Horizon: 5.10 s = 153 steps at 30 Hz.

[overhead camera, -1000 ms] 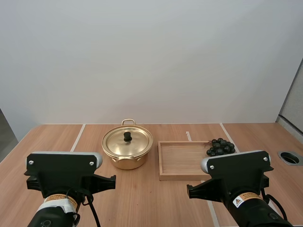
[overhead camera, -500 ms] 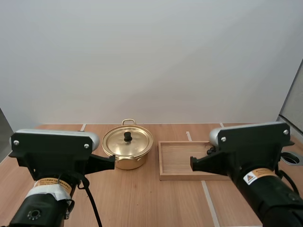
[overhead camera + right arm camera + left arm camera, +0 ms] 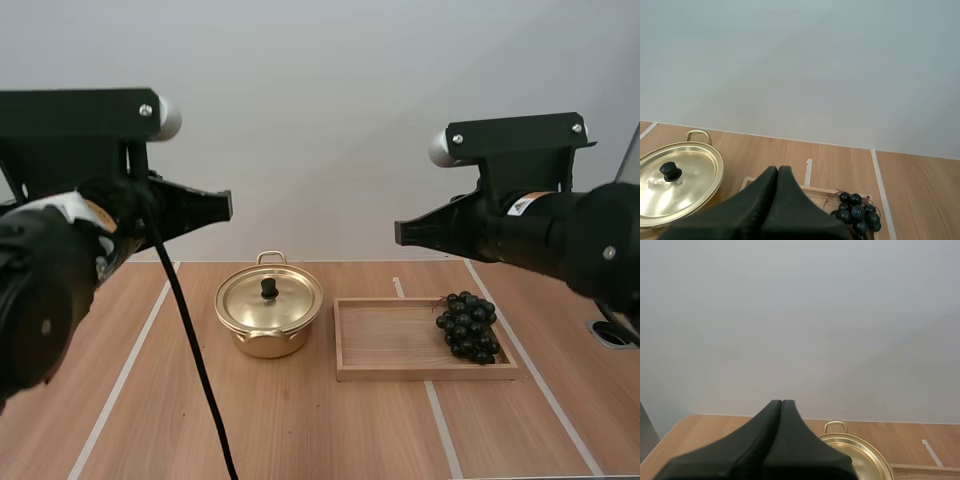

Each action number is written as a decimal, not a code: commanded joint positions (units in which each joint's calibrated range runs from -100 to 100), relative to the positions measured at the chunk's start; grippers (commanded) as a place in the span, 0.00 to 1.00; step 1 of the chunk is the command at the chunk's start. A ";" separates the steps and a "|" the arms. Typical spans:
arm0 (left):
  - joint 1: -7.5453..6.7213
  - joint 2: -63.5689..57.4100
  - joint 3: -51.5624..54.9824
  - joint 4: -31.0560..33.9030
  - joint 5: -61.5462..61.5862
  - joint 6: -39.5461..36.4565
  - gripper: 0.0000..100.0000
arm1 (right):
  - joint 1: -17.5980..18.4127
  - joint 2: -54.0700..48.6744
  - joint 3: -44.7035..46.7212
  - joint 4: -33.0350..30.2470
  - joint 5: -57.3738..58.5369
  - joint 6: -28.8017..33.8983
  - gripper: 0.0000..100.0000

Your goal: Open the pot, put the grape inside, and close it

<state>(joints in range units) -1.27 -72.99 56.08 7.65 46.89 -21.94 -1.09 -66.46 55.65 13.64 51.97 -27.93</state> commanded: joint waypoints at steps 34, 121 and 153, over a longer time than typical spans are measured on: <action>0.07 5.72 -5.22 -4.11 2.13 23.28 1.00 | -0.10 3.28 -3.73 -2.96 3.20 -4.80 1.00; -1.89 74.97 -25.09 -23.63 14.75 40.13 0.00 | -0.26 35.32 -19.76 -20.37 8.81 4.08 1.00; -1.72 46.41 -71.89 -23.26 26.61 33.36 0.00 | -7.78 51.26 -20.06 -15.74 11.50 -1.56 1.00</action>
<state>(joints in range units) -3.01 -23.84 -10.07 -15.15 74.83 13.22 -8.68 -16.39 35.61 -3.21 62.90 -28.54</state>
